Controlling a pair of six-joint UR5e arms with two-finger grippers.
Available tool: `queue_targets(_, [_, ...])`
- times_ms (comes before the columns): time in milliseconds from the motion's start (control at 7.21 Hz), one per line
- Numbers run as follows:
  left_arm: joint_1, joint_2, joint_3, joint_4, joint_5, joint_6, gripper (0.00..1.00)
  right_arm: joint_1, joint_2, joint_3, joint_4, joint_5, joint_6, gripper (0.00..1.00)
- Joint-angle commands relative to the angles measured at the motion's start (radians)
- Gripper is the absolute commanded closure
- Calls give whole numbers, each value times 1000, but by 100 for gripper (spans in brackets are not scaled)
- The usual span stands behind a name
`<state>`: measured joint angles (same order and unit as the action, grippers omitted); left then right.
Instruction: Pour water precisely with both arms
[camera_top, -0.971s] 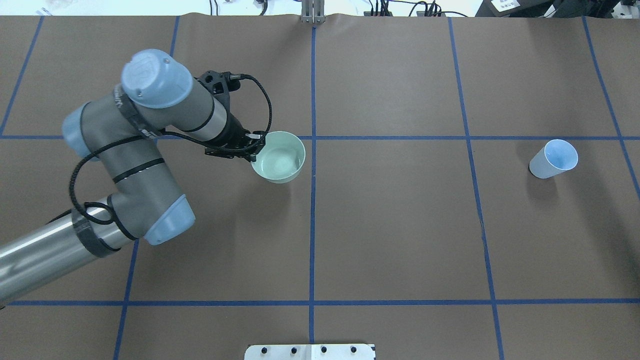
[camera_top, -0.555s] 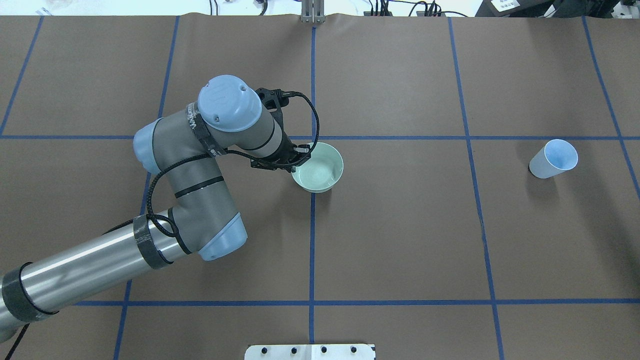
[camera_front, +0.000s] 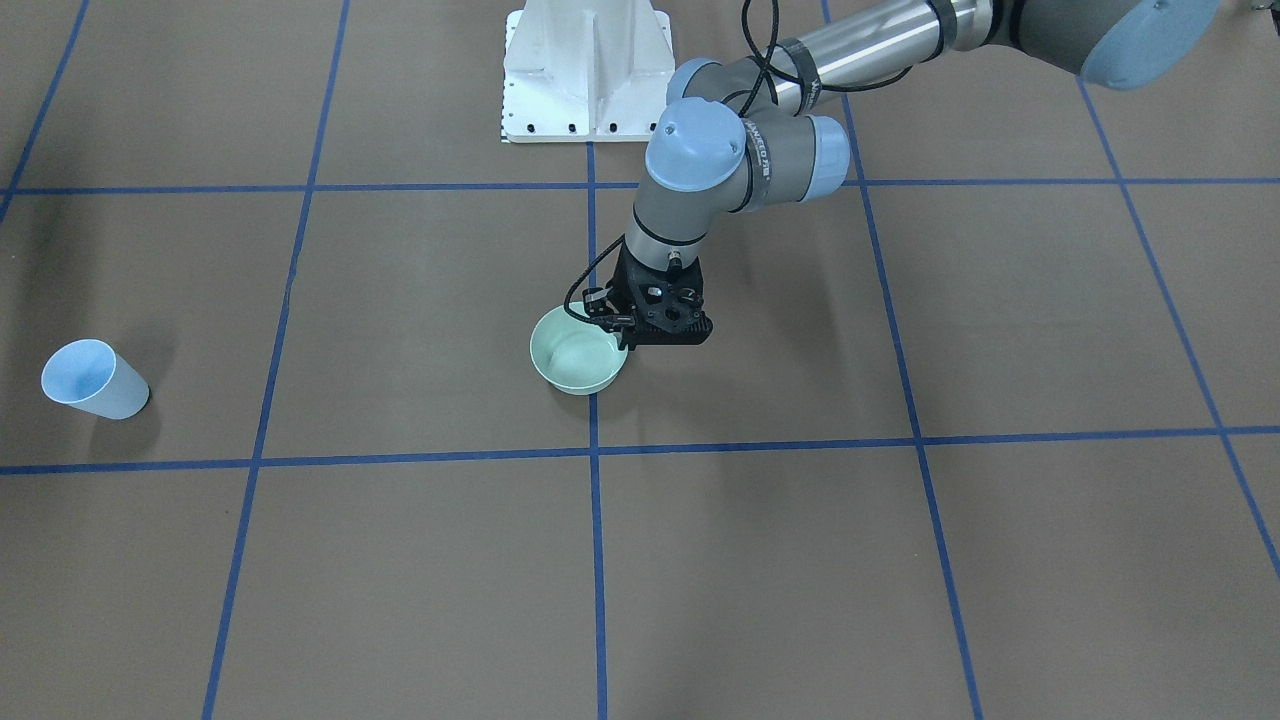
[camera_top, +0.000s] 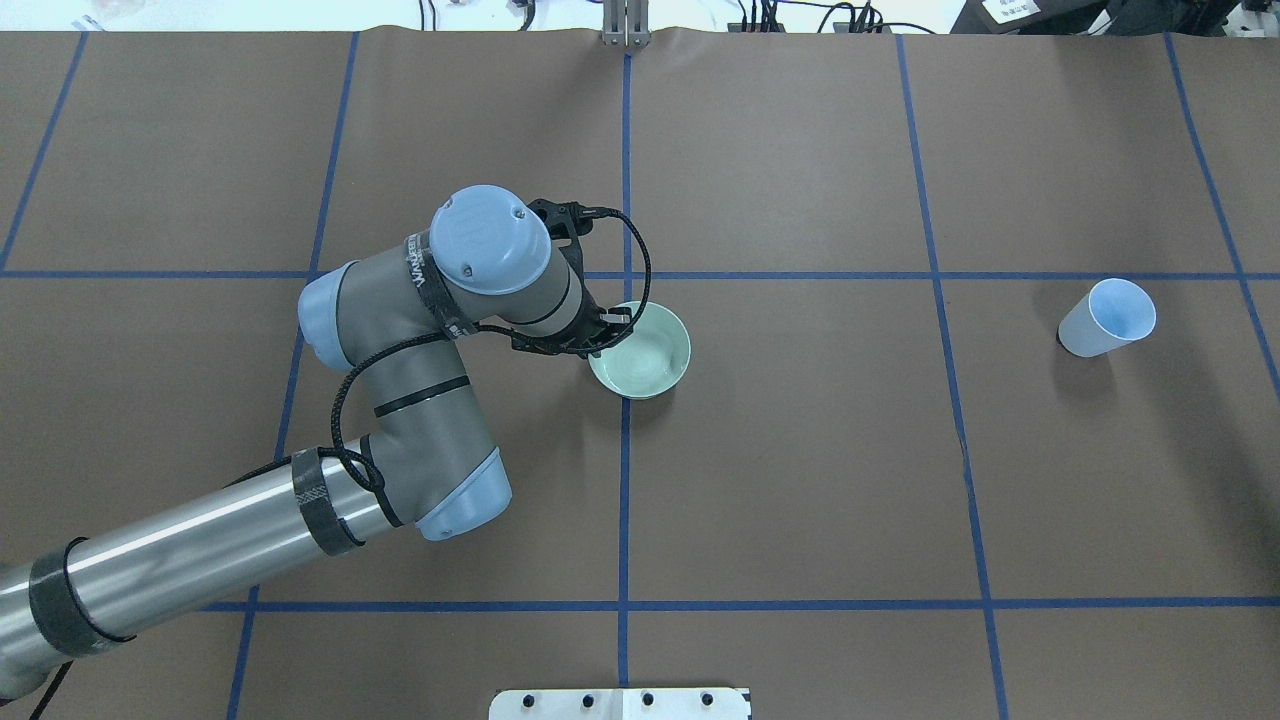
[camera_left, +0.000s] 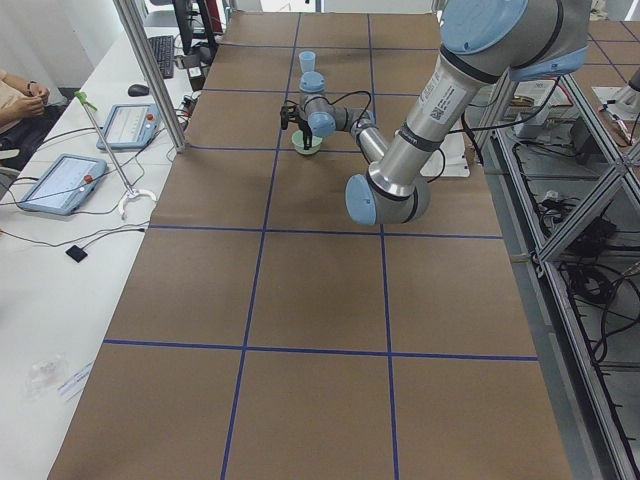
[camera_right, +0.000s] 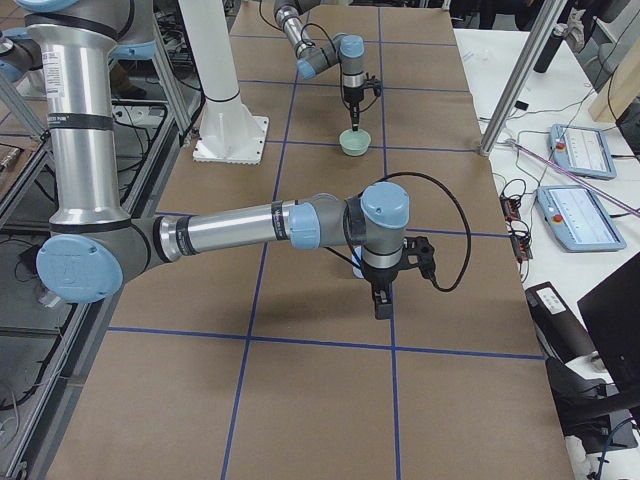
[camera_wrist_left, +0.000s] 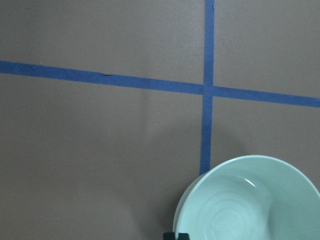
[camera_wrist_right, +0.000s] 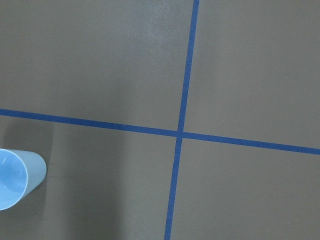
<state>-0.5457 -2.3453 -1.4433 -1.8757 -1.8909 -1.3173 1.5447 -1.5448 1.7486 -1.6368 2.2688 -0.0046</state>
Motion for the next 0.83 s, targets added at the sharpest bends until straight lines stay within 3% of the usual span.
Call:
queue_targets(0, [0, 0, -2, 3, 4, 3, 0, 0, 2, 0, 0, 0, 0, 0])
queue_targets(277, [-42, 7, -69, 32, -3, 7, 0, 0, 5, 0, 0, 44, 3, 0])
queue_targets(693, [-97, 53, -315, 327, -13, 172, 0, -20, 3, 103, 3, 78, 223, 0])
